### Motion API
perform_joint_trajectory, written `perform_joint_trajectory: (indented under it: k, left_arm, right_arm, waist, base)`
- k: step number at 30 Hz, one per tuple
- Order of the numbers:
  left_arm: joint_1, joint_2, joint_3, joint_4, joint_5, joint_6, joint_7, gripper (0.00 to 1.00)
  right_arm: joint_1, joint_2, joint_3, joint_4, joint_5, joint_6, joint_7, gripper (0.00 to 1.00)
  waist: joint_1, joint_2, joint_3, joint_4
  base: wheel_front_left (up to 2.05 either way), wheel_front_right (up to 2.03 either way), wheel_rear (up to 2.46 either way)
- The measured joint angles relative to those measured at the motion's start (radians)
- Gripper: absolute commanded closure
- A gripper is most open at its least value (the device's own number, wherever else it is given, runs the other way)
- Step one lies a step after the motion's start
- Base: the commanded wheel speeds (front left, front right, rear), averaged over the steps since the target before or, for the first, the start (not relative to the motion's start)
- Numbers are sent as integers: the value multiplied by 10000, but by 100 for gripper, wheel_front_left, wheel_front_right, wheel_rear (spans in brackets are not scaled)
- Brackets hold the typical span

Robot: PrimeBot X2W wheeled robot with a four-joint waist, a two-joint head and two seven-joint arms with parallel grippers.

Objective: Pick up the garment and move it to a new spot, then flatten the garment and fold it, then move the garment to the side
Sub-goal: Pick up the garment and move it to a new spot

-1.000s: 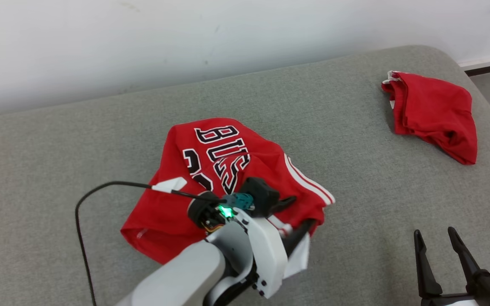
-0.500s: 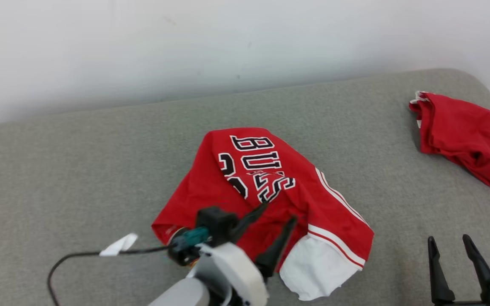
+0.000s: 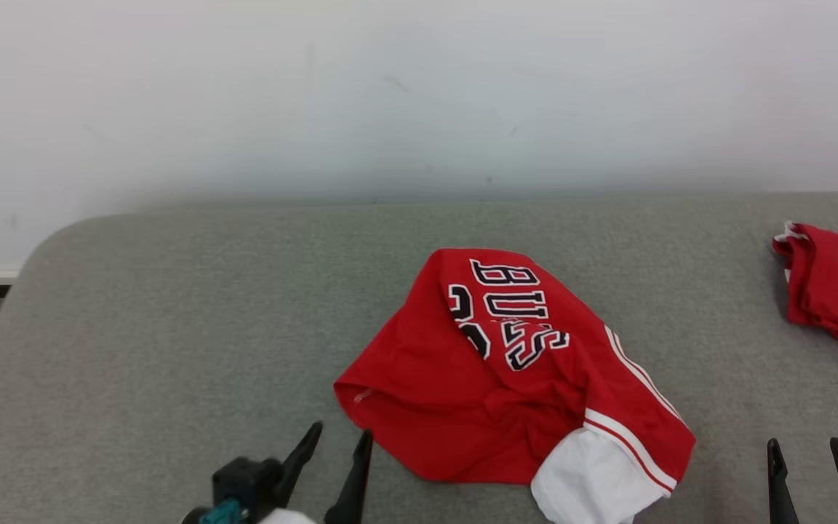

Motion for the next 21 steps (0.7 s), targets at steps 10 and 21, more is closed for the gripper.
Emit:
perform_joint_trajectory:
  k: [10,21]
  left_arm:
    - [2243,-31,2234,-750,1064,61,-67,0]
    - [3983,-1089,5056,-1193,2627,-874,-71,0]
  right_arm:
    - [394,2,-109,33,-29,0,0,0]
    - [723,0,-123,297,40,0,2,0]
  waist:
    - [0,0,-478,745]
    - [0,0,-900,1082]
  base:
    - [0,0,0]
    - [0,0,0]
